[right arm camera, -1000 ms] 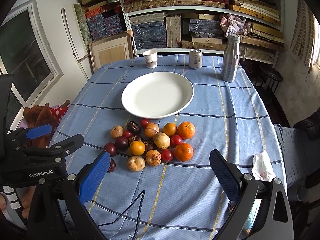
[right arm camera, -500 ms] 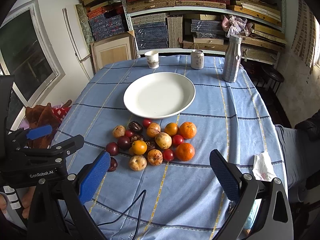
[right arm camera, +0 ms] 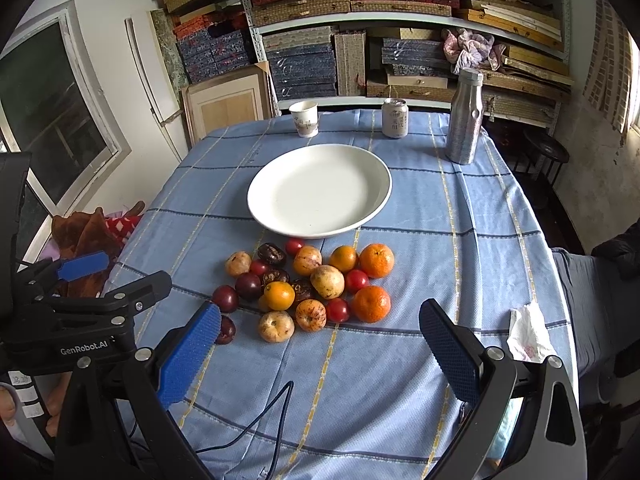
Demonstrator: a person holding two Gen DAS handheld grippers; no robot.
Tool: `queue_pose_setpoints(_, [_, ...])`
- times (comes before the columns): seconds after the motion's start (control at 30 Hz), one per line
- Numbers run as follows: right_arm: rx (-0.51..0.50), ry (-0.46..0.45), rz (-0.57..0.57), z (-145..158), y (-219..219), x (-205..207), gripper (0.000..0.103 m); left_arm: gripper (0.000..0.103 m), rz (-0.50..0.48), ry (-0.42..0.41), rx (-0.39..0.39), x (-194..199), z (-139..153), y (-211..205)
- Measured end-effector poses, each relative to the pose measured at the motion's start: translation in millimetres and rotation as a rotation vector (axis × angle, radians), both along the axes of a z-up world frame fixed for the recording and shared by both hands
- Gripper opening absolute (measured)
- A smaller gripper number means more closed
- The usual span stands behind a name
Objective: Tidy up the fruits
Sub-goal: 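Grasp the dark purple plum with the left tool while the right tool approaches the fruit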
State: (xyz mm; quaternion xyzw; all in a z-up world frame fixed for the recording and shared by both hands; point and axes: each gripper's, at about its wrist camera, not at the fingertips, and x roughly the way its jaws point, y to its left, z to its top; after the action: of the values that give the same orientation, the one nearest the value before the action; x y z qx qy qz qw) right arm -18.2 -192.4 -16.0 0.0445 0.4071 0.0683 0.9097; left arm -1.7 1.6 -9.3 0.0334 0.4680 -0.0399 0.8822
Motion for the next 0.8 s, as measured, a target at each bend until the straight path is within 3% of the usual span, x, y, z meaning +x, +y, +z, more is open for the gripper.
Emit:
queue_pose_setpoints(0.13, [-0.018, -0.120, 0.020, 11, -9, -2, 0.100, 0.099, 0.032, -0.016, -0.018, 2, -2, 7])
queue_pose_setpoints(0.2, [0.014, -0.119, 0.046, 10, -13, 1, 0.100, 0.099, 0.026, -0.020, -0.062, 4, -4, 13])
queue_pose_setpoints(0.3, [0.117, -0.030, 0.085, -6, -20, 8, 0.100, 0.099, 0.002, -0.040, -0.119, 5, -6, 21])
queue_pose_setpoints(0.4, [0.176, 0.002, 0.089, -16, -22, 5, 0.100, 0.099, 0.002, -0.056, -0.077, 6, -10, 20])
queue_pose_setpoints(0.63, [0.408, 0.177, 0.164, -41, -38, -2, 0.100, 0.099, 0.054, -0.009, -0.075, 10, -25, 20])
queue_pose_setpoints(0.7, [0.442, 0.183, 0.171, -43, -44, -4, 0.100, 0.099, 0.051, -0.009, -0.095, 7, -27, 16])
queue_pose_setpoints(0.8, [0.512, 0.231, 0.274, -45, -45, -7, 0.100, 0.099, 0.056, 0.033, -0.102, 6, -35, 8])
